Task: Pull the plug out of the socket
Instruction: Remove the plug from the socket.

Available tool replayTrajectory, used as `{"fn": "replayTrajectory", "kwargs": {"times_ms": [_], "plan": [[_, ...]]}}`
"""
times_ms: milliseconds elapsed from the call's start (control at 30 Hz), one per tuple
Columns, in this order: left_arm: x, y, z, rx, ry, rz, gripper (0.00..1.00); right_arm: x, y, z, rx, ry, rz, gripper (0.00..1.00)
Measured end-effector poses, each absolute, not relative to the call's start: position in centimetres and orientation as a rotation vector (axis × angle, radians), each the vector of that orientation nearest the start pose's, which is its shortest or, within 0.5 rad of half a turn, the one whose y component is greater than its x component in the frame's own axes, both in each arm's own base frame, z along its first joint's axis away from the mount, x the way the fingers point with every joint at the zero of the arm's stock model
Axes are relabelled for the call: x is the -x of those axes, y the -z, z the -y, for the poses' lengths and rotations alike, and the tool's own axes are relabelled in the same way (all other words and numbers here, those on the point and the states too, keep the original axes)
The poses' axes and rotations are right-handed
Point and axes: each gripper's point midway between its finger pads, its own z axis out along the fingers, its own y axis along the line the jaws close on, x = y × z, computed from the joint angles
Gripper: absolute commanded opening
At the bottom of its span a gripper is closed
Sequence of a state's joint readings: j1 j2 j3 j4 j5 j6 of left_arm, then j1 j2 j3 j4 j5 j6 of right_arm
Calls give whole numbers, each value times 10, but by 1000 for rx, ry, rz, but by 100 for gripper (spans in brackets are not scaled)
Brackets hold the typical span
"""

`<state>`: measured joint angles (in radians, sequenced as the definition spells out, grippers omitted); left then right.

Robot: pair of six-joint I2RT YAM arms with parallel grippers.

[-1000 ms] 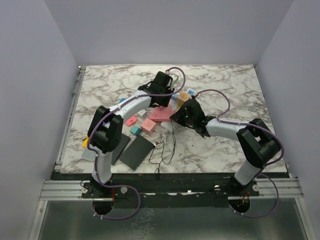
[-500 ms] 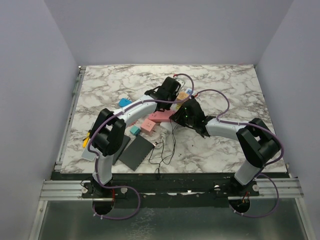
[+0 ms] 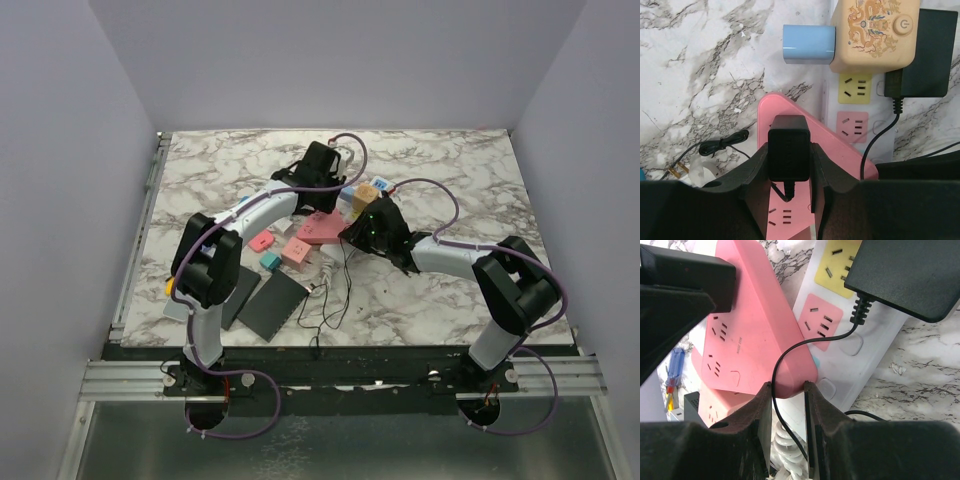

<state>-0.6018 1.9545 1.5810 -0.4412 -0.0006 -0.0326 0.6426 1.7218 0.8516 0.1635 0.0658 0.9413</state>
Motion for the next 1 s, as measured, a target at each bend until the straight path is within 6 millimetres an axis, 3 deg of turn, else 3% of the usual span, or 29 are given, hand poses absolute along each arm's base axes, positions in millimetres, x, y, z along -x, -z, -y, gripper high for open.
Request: {"fn": "replayTrajectory", "kwargs": {"times_ms": [267,833,933,1000], "plan": [[-422,-121,287,-605,460,-2346,0,-338,-44,-281,-392,-729,-2359,28],[-424,-125,286,-580,476,-2344,0,-338,-44,-281,-392,-729,-2359,28],[-421,-133,291,-564,526,-2332,0,-340,-44,-282,-391,-733,-2357,28],[-419,-152,296,-561,559,-2286,0,-341,-43,-284,-389,-737,-2358,28]]}}
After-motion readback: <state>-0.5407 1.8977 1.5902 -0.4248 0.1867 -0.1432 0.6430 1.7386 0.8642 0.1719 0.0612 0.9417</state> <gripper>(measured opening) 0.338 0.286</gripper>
